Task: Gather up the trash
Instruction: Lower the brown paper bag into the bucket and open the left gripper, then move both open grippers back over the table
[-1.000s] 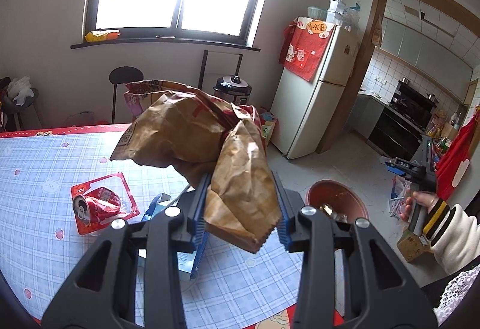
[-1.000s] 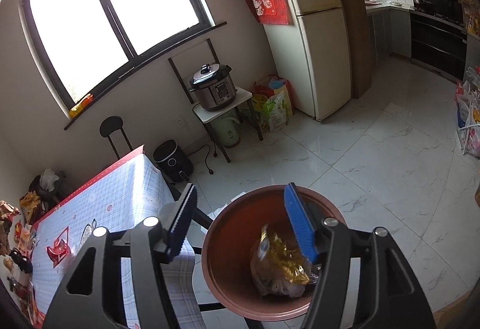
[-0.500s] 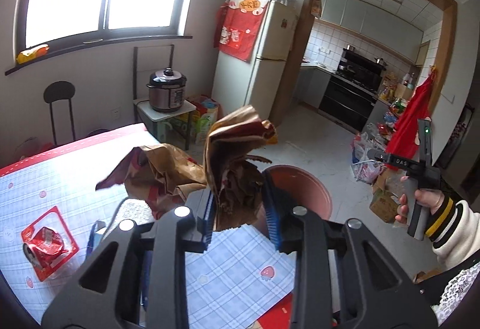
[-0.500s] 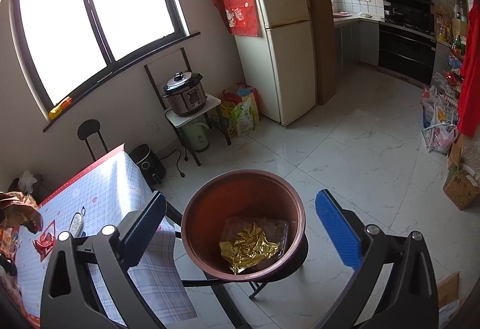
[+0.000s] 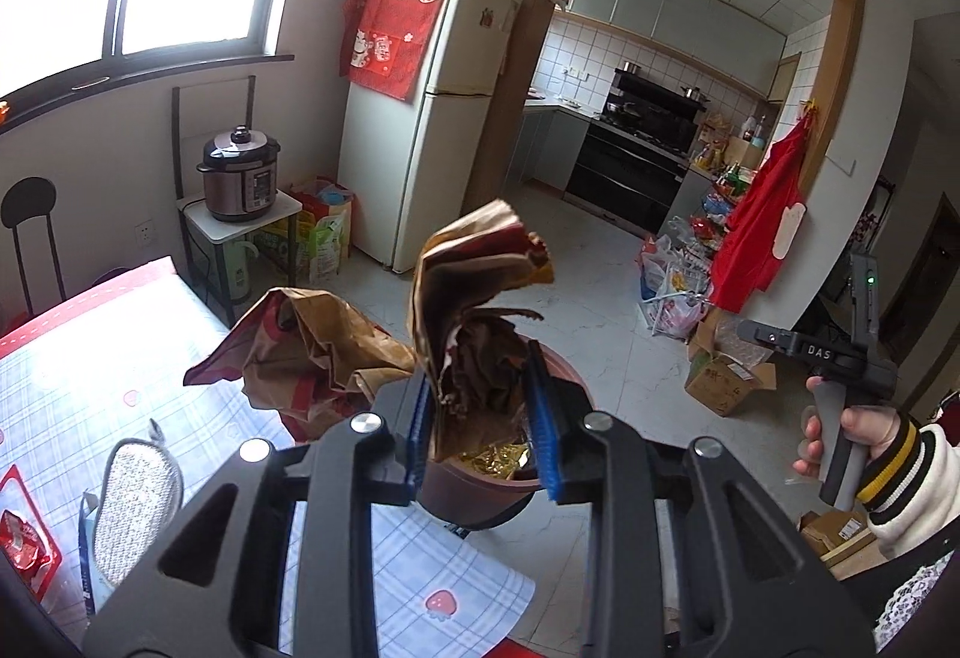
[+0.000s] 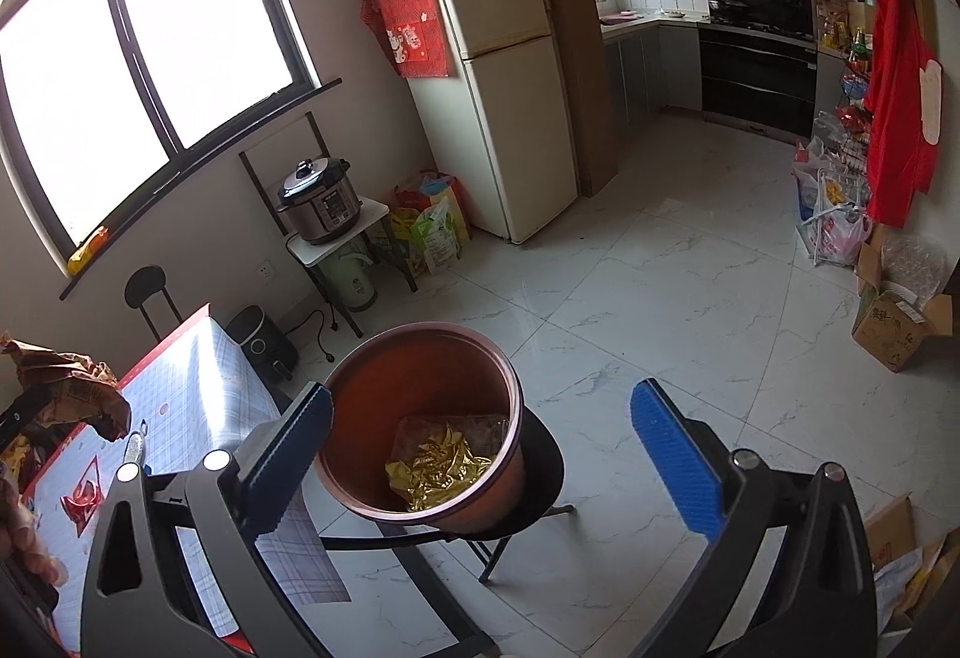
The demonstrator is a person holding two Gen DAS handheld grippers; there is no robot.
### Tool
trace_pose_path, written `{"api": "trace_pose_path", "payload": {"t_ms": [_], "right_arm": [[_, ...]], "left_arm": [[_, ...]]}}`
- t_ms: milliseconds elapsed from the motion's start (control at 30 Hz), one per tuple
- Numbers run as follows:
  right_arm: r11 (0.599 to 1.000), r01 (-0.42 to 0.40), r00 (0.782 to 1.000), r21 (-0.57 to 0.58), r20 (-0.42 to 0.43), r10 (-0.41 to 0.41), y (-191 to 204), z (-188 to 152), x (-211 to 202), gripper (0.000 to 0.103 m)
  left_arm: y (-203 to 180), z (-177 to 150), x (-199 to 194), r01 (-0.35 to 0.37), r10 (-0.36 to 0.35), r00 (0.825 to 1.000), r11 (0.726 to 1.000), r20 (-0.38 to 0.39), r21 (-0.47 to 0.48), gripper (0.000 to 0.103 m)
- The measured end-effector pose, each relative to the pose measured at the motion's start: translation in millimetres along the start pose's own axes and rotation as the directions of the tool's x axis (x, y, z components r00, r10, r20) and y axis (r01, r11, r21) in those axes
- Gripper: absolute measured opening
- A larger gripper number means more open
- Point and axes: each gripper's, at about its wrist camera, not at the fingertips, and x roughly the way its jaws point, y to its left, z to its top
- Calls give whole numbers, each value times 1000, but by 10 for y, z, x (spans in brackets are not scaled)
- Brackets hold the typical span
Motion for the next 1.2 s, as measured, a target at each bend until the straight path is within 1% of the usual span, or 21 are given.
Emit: {"api": "trace_pose_path", "payload": {"t_ms": [267, 400, 433, 467, 500, 533, 567, 667, 700, 833, 900, 967, 1033, 1100, 1167, 1200], "right_arm": [[1000, 24, 1000, 5, -12, -24, -245, -18, -58, 98], [999, 40, 999, 13, -17, -39, -364, -37, -76, 98], [999, 41, 999, 15, -18, -41, -380, -34, -73, 98], [999, 43, 999, 18, -18, -42, -406, -39, -77, 98], [999, 43, 999, 20, -19, -43, -425, -42, -74, 98], [999, 42, 999, 23, -20, -41, -441, -44, -72, 98], [999, 39, 999, 26, -22, -39, -458, -45, -70, 98], [999, 21, 999, 31, -26, -20, -454, -42, -27, 98], [999, 11, 1000, 31, -27, -10, -445, -46, -11, 98], [999, -32, 999, 23, -34, 33, -354, -41, 89, 98], [998, -59, 998, 20, -37, 60, -271, -16, 159, 98], [996, -87, 995, 12, -43, 87, -172, 1, 229, 98], [993, -115, 992, -1, -53, 115, -48, -3, 298, 98], [990, -142, 988, -16, -71, 141, 113, 7, 389, 98], [985, -168, 983, -39, -89, 164, 293, -19, 469, 98], [982, -180, 980, -50, -100, 174, 394, -26, 510, 98]], "left_arm": [[-438, 312, 909, 112, -111, 993, 993, -40, 47, 31], [-694, 543, 1252, 150, -149, 989, 986, -16, 73, 33], [-750, 587, 1317, 158, -157, 987, 984, -11, 77, 40], [-791, 624, 1364, 165, -165, 986, 983, -6, 80, 58], [-832, 657, 1391, 156, -158, 987, 984, 9, 86, 67], [-862, 683, 1394, 139, -143, 989, 986, 29, 95, 82], [-889, 688, 1368, 131, -136, 990, 986, 46, 101, 90], [-854, 700, 1278, 109, -115, 992, 990, 61, 85, 96], [-813, 684, 1234, 94, -99, 993, 993, 65, 76, 97], [-593, 602, 969, 16, -18, 998, 1000, 63, 27, 97], [-442, 543, 787, -36, 36, 997, 999, 63, 0, 97], [-286, 473, 586, -101, 102, 993, 995, 60, -24, 97], [-126, 380, 333, -171, 174, 983, 984, 65, -45, 97], [55, 257, 40, -235, 241, 968, 968, 71, -84, 97], [246, 100, -298, -305, 316, 946, 943, 72, -137, 97], [342, 9, -481, -342, 356, 932, 926, 71, -162, 97]]}}
